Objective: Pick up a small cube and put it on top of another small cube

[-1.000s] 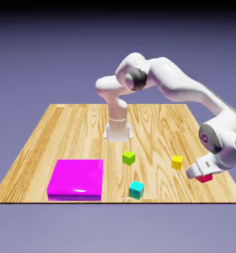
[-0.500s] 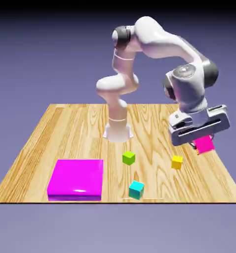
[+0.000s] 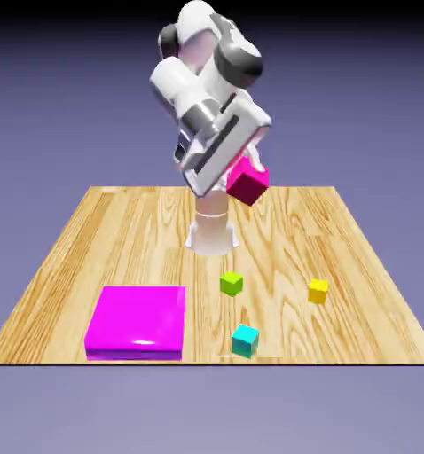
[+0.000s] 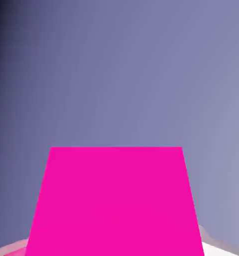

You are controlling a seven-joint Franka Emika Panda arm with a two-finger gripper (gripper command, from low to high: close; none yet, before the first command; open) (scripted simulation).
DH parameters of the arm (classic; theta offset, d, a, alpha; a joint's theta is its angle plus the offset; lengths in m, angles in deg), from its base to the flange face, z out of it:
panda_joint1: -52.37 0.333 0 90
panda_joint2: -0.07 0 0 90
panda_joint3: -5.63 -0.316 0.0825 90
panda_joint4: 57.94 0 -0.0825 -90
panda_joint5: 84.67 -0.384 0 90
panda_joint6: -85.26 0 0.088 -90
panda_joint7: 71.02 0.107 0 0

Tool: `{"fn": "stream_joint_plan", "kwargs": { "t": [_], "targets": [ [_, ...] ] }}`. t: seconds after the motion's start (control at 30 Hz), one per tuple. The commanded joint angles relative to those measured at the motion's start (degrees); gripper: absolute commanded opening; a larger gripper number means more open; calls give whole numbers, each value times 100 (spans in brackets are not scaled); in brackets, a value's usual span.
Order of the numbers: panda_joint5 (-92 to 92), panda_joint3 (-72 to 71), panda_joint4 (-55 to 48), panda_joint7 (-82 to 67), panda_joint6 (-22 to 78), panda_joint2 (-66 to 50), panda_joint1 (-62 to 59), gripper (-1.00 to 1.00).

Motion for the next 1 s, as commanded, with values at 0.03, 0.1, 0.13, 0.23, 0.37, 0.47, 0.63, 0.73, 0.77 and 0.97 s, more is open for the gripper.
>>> {"fn": "stream_joint_plan", "kwargs": {
  "t": [0.03, 0.1, 0.13, 0.23, 0.37, 0.47, 0.63, 0.73, 0.77, 0.97],
  "targets": [
    [-363, 324, 341, -92, -410, 416, 112, -100],
    [-729, 648, 681, -185, -819, 831, 224, -100],
    [-911, 810, 851, -232, -1024, 1038, 280, -100],
    [-1460, 1296, 1361, -372, -1638, 1661, 448, -100],
    [-2190, 1943, 2041, -559, -2456, 2492, 671, -100],
    [-2739, 2429, 2551, -699, -3070, 3115, 839, -100],
    [-3652, 3239, 3401, -933, -4093, 4153, 1119, -100],
    [-4200, 3725, 3912, -1073, -4707, 4776, 1287, -100],
    [-4383, 3886, 4082, -1120, -4912, 4984, 1343, -100],
    [-5115, 4599, 4529, -1334, -4885, 5005, 1905, -100]
  ]
}}
